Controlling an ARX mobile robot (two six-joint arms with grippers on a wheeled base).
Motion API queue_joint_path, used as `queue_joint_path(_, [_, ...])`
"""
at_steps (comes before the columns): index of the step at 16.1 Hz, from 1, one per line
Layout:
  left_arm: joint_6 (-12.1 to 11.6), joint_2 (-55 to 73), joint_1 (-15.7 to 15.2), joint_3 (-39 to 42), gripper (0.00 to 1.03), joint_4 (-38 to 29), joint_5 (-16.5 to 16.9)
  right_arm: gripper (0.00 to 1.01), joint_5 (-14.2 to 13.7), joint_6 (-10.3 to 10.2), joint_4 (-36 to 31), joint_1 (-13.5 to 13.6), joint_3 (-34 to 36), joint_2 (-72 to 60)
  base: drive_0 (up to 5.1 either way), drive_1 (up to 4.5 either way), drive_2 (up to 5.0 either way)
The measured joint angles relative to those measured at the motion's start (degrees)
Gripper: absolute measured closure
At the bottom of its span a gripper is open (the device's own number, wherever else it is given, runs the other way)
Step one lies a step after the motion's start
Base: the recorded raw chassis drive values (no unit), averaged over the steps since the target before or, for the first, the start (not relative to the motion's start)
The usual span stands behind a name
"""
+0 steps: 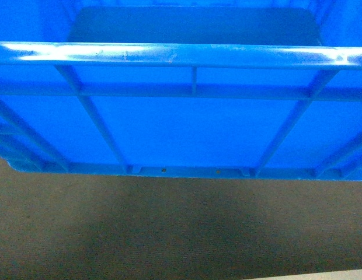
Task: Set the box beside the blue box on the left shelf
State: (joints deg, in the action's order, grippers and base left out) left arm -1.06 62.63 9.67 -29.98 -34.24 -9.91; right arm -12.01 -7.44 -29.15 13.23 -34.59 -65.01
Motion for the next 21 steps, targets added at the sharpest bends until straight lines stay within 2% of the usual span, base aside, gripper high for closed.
queue_joint_path(21, [0.2, 0.0, 0.0, 0.0, 0.92, -0.1, 0.0, 0.89, -0.1, 0.0, 0.0, 0.0, 0.0, 0.0, -1.6, -1.60, -1.6])
